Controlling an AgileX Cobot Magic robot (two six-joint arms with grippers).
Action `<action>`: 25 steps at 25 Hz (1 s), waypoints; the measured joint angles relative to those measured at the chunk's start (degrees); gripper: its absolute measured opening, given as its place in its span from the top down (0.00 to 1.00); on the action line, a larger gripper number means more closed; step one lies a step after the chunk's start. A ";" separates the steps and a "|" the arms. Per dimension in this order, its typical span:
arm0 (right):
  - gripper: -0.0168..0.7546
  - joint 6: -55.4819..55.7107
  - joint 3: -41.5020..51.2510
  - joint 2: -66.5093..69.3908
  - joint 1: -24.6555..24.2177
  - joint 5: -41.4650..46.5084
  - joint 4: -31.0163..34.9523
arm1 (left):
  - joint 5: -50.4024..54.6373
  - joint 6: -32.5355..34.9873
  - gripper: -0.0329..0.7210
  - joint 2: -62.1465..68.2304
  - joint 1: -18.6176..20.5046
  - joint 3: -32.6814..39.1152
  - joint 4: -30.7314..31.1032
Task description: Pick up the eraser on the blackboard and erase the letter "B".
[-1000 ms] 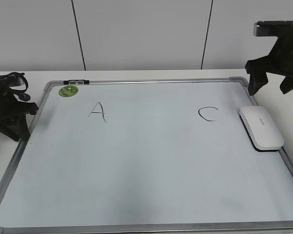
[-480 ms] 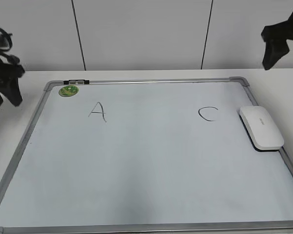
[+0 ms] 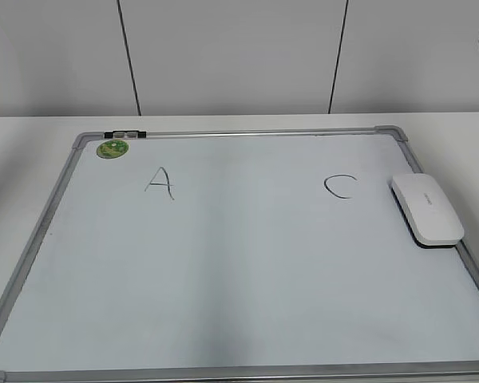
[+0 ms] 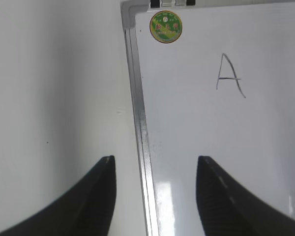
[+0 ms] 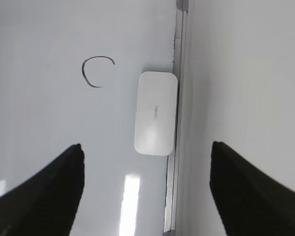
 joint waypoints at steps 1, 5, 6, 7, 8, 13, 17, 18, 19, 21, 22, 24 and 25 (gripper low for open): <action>0.22 -0.07 1.36 -2.04 0.00 0.00 0.32 | 0.10 0.05 0.44 -2.82 0.00 1.40 0.00; 0.22 -1.52 8.92 -10.31 0.00 0.20 0.67 | 0.91 0.05 0.44 -13.46 0.00 8.51 0.14; 0.22 -1.62 10.92 -12.75 0.00 0.20 0.67 | 1.04 0.05 0.44 -15.94 0.00 9.96 0.14; 0.22 -1.75 12.83 -15.19 0.00 0.21 0.67 | 1.19 -0.03 0.44 -17.88 0.00 11.59 0.14; 0.22 -1.75 14.33 -17.66 0.00 0.33 0.67 | 1.25 -0.19 0.44 -20.16 0.00 13.22 0.14; 0.22 -1.88 22.31 -28.92 0.00 0.41 0.43 | 1.32 -0.62 0.44 -32.03 0.00 22.25 0.14; 0.22 -1.88 28.07 -37.34 0.00 0.66 -0.46 | 1.54 -0.62 0.44 -41.14 0.00 29.95 0.16; 0.22 -1.63 29.59 -39.16 0.00 0.66 -0.46 | 1.60 -0.62 0.44 -42.99 0.00 31.77 0.16; 0.22 -1.03 30.99 -40.66 0.00 0.66 -0.46 | 1.60 -0.62 0.44 -45.24 0.00 33.58 0.16; 0.22 -0.08 34.76 -44.39 0.00 0.66 -0.46 | 1.71 -0.72 0.44 -49.67 0.00 36.86 0.26; 0.22 0.38 36.43 -45.99 0.00 0.66 -0.46 | 1.68 -0.68 0.44 -51.60 0.00 38.60 0.26; 0.22 0.84 40.50 -49.87 0.50 0.56 -0.57 | 1.75 -0.68 0.44 -55.61 0.00 41.77 0.29; 0.22 0.95 42.43 -51.84 0.88 0.56 -0.72 | 1.83 -0.68 0.44 -57.17 -0.24 43.53 0.38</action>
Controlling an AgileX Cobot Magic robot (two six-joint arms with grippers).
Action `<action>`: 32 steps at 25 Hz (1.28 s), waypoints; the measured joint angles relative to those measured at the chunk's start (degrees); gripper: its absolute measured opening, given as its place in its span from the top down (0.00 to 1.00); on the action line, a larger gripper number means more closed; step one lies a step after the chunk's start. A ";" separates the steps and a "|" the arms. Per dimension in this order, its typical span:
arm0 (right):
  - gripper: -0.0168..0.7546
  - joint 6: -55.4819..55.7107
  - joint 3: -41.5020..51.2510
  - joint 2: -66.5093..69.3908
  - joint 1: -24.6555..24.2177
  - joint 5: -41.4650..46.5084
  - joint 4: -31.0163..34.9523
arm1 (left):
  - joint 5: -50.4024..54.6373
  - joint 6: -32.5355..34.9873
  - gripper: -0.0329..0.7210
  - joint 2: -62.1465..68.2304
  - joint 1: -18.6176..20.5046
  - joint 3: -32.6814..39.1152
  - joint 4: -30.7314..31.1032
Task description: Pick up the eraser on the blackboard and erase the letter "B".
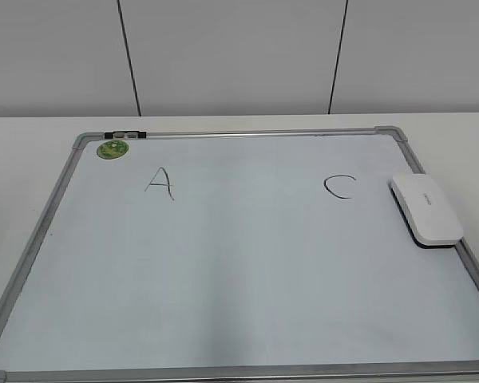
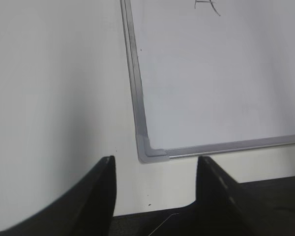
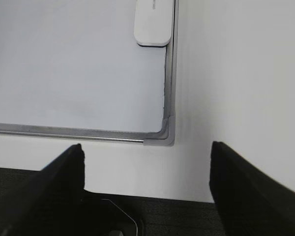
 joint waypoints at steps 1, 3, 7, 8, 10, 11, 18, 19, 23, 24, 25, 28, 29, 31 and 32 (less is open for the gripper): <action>0.22 0.13 1.59 -1.66 0.46 -0.11 -0.29 | 0.05 0.00 0.44 -1.77 -0.27 1.70 0.38; 0.23 0.70 5.25 -5.76 0.92 -0.11 -1.02 | 0.05 0.00 0.44 -4.84 -0.87 4.68 1.53; 0.23 1.58 11.39 -13.21 1.02 -0.19 -2.30 | 0.13 0.00 0.44 -9.28 -2.49 10.46 4.58; 0.23 1.70 12.59 -14.63 1.02 -0.19 -2.70 | 0.13 0.00 0.44 -9.96 -2.80 11.98 5.04; 0.23 2.04 15.20 -17.54 1.02 -0.19 -3.86 | -0.22 0.00 0.44 -11.41 -3.16 14.72 5.31; 0.23 2.46 16.32 -18.52 1.02 -0.08 -4.55 | -0.35 0.00 0.44 -11.90 -3.28 16.09 5.46; 0.23 3.41 20.75 -20.69 1.02 -0.31 -5.28 | -4.12 -0.08 0.44 -13.41 -3.86 19.59 7.43; 0.23 3.41 20.85 -20.69 1.02 -0.81 -5.28 | -4.59 -0.08 0.44 -13.41 -3.93 19.59 7.52; 0.23 3.41 22.20 -20.69 1.02 -4.79 -5.28 | -8.19 -0.08 0.44 -13.41 -3.93 21.23 7.67; 0.23 3.41 22.80 -20.69 1.02 -5.42 -5.39 | -8.58 -0.08 0.44 -13.41 -3.93 21.65 7.67; 0.23 3.41 23.15 -20.69 1.02 -5.80 -5.37 | -9.06 -0.08 0.44 -13.41 -3.93 21.88 7.67; 0.23 3.41 23.18 -20.69 1.02 -6.61 -5.37 | -9.70 -0.08 0.44 -13.41 -3.98 21.88 7.67; 0.23 3.41 23.18 -20.69 1.02 -6.61 -5.37 | -9.67 -0.08 0.44 -13.41 -3.98 21.88 7.67; 0.23 3.41 23.18 -20.69 1.02 -6.61 -5.37 | -9.67 -0.08 0.44 -13.41 -3.98 21.88 7.67; 0.23 3.41 23.18 -20.69 1.02 -6.61 -5.37 | -9.67 -0.08 0.44 -13.41 -3.98 21.88 7.67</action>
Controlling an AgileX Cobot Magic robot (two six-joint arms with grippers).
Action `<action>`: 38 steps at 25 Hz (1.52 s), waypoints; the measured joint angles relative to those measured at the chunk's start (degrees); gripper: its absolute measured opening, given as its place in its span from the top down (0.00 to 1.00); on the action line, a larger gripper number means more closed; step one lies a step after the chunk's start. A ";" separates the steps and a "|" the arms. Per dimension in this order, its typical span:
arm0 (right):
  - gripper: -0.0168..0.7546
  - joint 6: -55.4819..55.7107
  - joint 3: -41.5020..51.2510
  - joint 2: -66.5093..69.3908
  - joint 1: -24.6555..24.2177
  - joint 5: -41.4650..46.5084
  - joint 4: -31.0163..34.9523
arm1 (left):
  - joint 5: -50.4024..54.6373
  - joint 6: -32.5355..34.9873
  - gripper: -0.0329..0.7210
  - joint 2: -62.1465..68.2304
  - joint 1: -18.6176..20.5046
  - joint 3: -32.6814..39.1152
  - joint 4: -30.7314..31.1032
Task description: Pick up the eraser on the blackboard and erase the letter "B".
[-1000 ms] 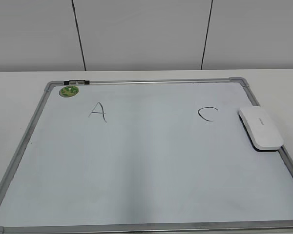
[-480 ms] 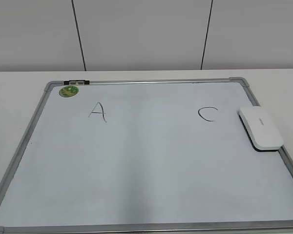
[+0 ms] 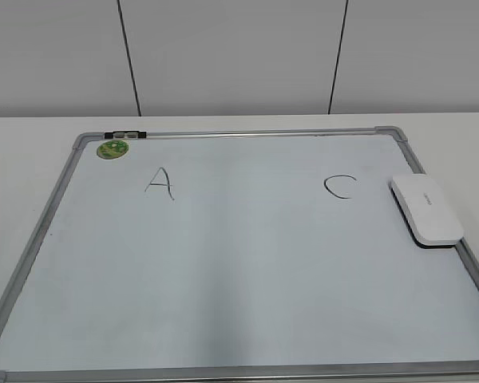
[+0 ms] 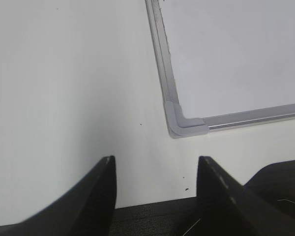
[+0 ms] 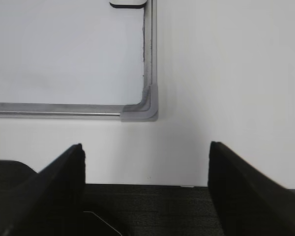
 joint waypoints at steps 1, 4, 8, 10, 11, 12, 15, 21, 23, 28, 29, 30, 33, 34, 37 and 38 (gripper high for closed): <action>0.23 0.00 0.00 0.00 0.00 0.00 0.00 | 0.00 0.00 0.44 0.00 0.00 0.00 0.00; 0.23 0.00 0.00 0.00 0.00 0.00 0.00 | 0.00 0.00 0.44 0.00 0.00 0.00 0.00; 0.23 0.00 0.00 0.00 0.00 0.00 0.00 | 0.00 0.00 0.44 0.00 0.00 0.00 0.00; 0.23 0.00 0.00 0.00 0.00 0.00 0.00 | 0.00 0.00 0.44 0.00 0.00 0.00 0.00; 0.23 0.00 0.00 0.00 0.00 0.00 0.00 | 0.00 0.00 0.44 0.00 0.00 0.00 0.00; 0.23 0.00 0.00 0.00 0.00 0.00 0.00 | 0.00 0.00 0.44 0.00 -0.09 0.00 0.00; 0.23 0.00 0.00 0.00 0.00 0.00 0.00 | 0.00 0.00 0.44 0.00 -0.09 0.00 0.00; 0.23 0.00 0.00 -0.45 0.00 0.00 0.00 | 0.00 0.00 0.44 -2.68 -0.09 0.00 0.00; 0.23 0.00 0.00 -1.20 -0.54 0.00 0.00 | 0.00 0.00 0.44 -4.40 -0.09 0.00 0.00; 0.23 0.00 0.00 -5.60 -2.19 0.00 0.00 | 0.00 0.00 0.44 -10.37 -0.09 0.00 0.00; 0.23 0.00 0.00 -6.71 -2.17 0.00 0.00 | 0.00 0.00 0.44 -11.43 -0.09 0.00 0.00; 0.23 0.00 0.00 -7.86 -2.31 0.00 0.00 | 0.00 0.00 0.44 -12.39 -0.09 0.00 0.00; 0.23 0.00 0.00 -11.03 -2.52 0.00 0.00 | 0.10 0.00 0.44 -14.78 -0.09 0.00 0.00; 0.23 0.00 0.00 -12.10 -2.52 0.00 0.00 | 0.10 0.00 0.44 -15.44 -0.09 0.00 0.00; 0.23 0.00 0.00 -14.70 -2.52 0.00 0.00 | 0.10 0.00 0.44 -17.41 -0.09 0.00 0.00; 0.23 0.00 0.00 -15.36 -2.52 0.00 0.00 | 0.10 0.00 0.44 -17.93 -0.09 0.00 0.00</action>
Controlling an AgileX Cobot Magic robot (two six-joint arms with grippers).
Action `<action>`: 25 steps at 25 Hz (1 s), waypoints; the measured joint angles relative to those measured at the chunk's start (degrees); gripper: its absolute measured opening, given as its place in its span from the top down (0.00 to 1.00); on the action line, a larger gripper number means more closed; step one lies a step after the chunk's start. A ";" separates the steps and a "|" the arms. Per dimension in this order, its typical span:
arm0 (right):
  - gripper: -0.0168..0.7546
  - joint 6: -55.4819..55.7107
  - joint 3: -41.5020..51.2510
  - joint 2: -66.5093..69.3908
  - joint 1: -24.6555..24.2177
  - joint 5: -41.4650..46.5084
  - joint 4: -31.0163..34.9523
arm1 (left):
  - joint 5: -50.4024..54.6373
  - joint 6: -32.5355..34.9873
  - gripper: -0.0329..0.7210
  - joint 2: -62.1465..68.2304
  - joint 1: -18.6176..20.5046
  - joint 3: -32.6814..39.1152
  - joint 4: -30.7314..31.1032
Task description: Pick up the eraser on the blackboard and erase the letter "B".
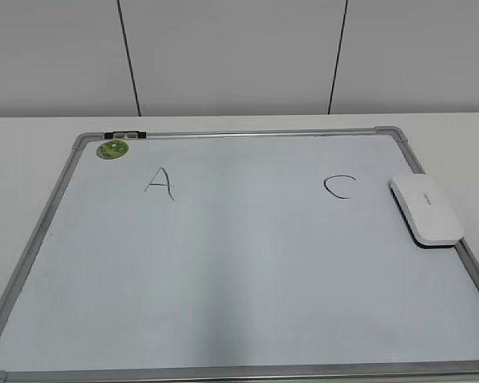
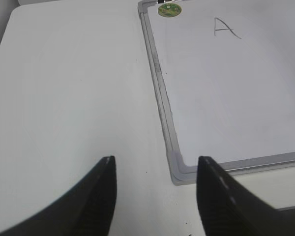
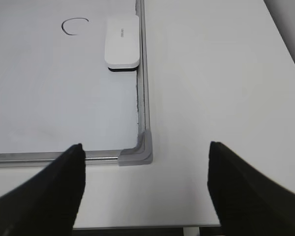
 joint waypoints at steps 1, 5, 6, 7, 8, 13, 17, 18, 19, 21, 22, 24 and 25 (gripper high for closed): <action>0.23 0.00 0.00 -0.71 0.00 0.00 0.00 | 0.00 0.00 0.44 -0.68 0.00 0.00 0.00; 0.24 0.00 0.00 -1.36 0.00 0.00 0.00 | 0.11 0.00 0.44 -2.60 0.00 0.00 0.00; 0.24 0.00 0.00 -1.36 0.00 0.00 0.00 | 0.21 0.00 0.44 -2.83 0.00 0.00 0.00; 0.24 0.00 0.00 -1.38 0.00 0.00 0.00 | 0.21 0.00 0.44 -2.91 0.00 0.00 0.00; 0.24 0.00 0.00 -1.38 0.00 0.10 -0.03 | 0.21 0.00 0.44 -2.91 0.00 0.00 0.00; 0.24 0.00 0.00 -1.38 0.00 0.10 -0.13 | 0.21 0.00 0.44 -2.91 0.00 0.00 0.00; 0.24 0.00 0.00 -1.38 0.00 0.10 -0.13 | 0.21 0.00 0.44 -2.91 0.00 0.00 0.00; 0.24 0.00 0.00 -1.38 0.00 0.10 -0.13 | 0.21 0.00 0.44 -2.91 0.00 0.00 0.00; 0.24 0.00 0.00 -1.38 0.00 0.10 -0.13 | 0.21 0.00 0.44 -2.91 0.00 0.00 0.00; 0.24 0.00 0.00 -1.38 0.00 0.10 -0.13 | 0.21 0.00 0.44 -2.91 0.00 0.00 0.00; 0.24 0.00 0.00 -1.38 0.00 0.10 -0.13 | 0.21 0.00 0.44 -2.91 0.00 0.00 0.00; 0.24 0.00 0.00 -1.48 0.00 0.10 -0.13 | 0.21 0.00 0.44 -2.91 0.00 0.00 0.00; 0.24 0.00 0.00 -1.48 0.00 0.10 -0.13 | 0.21 0.00 0.44 -2.91 0.00 0.00 0.00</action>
